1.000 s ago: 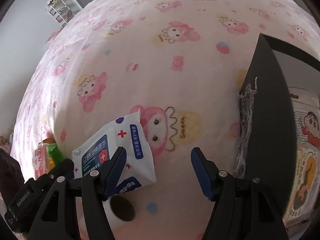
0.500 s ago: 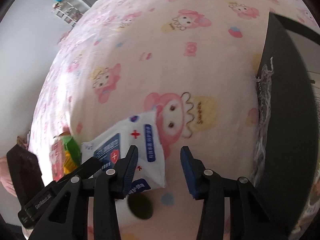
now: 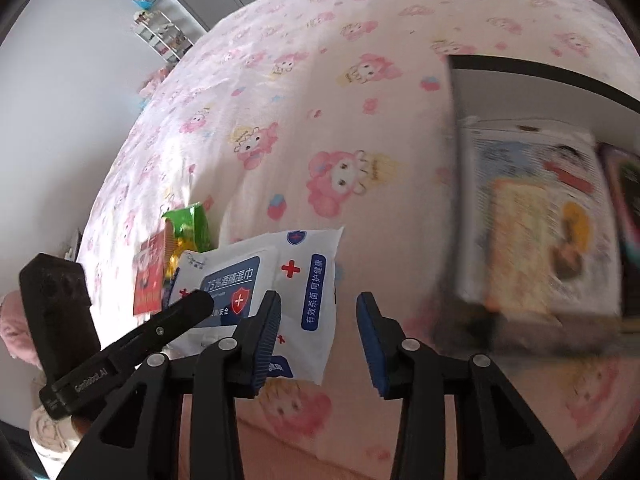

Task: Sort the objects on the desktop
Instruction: 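Lift the wipes pack and carry it toward the DAPHNE box with the left tool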

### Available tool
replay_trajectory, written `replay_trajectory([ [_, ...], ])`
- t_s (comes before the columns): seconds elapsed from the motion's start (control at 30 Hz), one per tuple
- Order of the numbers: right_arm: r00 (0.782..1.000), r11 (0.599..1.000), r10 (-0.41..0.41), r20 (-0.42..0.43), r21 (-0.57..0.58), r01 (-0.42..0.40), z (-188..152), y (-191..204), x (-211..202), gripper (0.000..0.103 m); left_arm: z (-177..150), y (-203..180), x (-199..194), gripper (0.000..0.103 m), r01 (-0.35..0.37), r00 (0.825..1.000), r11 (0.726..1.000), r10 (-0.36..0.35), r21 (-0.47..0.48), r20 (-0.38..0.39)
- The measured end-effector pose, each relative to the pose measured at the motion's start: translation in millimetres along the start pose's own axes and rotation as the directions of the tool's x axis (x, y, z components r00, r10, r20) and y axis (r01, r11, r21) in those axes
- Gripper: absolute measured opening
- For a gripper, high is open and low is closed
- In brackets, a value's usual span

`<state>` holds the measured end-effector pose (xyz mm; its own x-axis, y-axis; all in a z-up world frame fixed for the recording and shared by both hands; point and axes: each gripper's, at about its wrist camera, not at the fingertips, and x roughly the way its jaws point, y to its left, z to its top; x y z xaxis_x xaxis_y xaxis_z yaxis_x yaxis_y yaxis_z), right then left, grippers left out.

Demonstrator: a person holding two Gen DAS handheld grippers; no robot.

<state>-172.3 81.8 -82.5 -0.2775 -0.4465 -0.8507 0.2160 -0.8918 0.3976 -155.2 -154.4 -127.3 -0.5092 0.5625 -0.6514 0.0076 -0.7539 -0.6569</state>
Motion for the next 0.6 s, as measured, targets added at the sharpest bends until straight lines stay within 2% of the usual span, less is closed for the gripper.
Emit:
replay_trajectory([
  [0.1, 1.000, 1.000, -0.006, 0.011, 0.013, 0.006, -18.0, -14.9, -19.0, 0.036, -18.7, -20.2, 1.8, 0.061, 0.022, 0.999, 0.998, -0.020, 0.054, -0.033],
  [0.23, 1.000, 1.000, -0.029, 0.001, 0.001, 0.029, -44.4, -35.1, -31.0, 0.036, -41.9, -37.1, 17.0, 0.061, 0.031, 0.993, 0.996, -0.022, 0.081, -0.116],
  [0.37, 0.999, 0.999, -0.004, -0.041, 0.052, 0.007, -61.8, -60.1, -25.4, 0.036, -62.7, -49.9, 34.5, 0.062, -0.038, 0.982, 0.990, 0.063, 0.136, -0.179],
  [0.53, 0.999, 0.997, -0.002, -0.051, 0.077, 0.006, -76.8, -75.5, -21.0, 0.036, -76.9, -53.6, 49.0, 0.063, -0.089, 0.966, 0.984, 0.122, 0.152, -0.226],
  [0.6, 0.996, 0.996, 0.045, -0.080, 0.083, -0.038, -81.7, -79.2, -15.0, 0.039, -77.5, -50.9, 51.4, 0.063, -0.127, 0.961, 0.981, 0.157, 0.145, -0.225],
])
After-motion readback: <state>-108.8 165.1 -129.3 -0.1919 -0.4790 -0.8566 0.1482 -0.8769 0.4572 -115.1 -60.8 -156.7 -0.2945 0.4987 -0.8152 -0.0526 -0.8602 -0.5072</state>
